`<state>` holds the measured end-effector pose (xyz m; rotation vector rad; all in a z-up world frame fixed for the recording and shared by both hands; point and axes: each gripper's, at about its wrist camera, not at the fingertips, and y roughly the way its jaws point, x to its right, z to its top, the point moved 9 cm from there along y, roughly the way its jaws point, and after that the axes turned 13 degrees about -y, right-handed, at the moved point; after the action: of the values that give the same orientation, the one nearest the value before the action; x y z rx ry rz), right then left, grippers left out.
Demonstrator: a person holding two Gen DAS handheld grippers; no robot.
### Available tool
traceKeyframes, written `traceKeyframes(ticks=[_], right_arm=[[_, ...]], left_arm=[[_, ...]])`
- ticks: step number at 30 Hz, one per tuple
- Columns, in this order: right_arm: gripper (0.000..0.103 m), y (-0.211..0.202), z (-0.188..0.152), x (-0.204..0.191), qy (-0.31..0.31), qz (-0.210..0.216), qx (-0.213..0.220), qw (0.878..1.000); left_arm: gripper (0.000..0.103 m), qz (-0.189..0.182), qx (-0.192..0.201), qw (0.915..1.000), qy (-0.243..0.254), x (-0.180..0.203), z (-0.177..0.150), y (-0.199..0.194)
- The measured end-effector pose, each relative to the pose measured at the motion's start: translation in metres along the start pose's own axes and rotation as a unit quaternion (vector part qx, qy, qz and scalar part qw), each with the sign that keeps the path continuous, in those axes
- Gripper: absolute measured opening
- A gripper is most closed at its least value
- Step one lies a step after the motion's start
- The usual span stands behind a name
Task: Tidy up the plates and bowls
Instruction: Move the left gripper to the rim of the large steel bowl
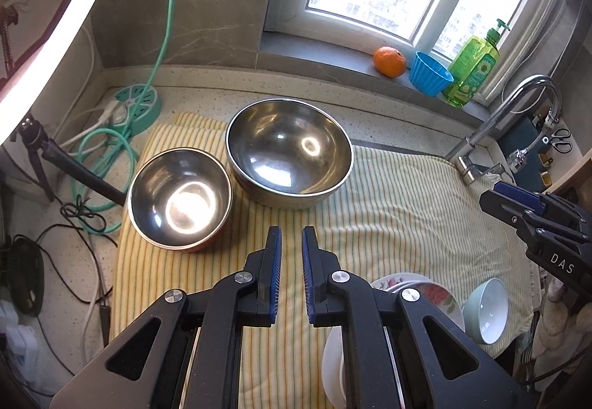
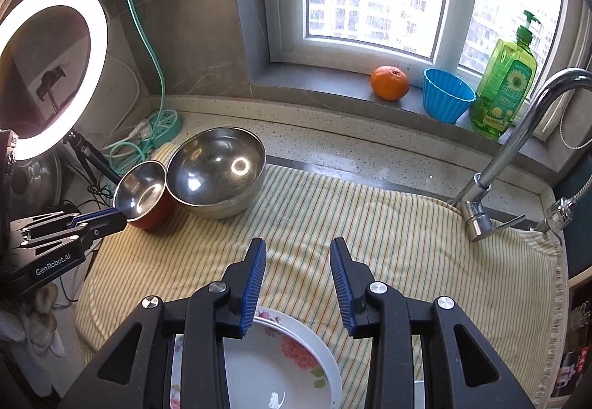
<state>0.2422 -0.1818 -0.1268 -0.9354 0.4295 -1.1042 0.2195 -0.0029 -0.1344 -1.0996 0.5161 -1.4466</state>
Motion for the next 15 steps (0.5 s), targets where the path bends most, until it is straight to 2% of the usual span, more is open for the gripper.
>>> traceKeyframes(ticks=[10,15], right_arm=[[0.032,0.043,0.023,0.022,0.036,0.055,-0.015,0.998],[0.032,0.067,0.028,0.03,0.074,0.101,-0.031,0.992]], left_arm=[[0.01,0.016,-0.008,0.9994,-0.03,-0.011,0.036,0.033],[0.01,0.015,-0.021,0.9978,-0.06,-0.023,0.055,0.052]])
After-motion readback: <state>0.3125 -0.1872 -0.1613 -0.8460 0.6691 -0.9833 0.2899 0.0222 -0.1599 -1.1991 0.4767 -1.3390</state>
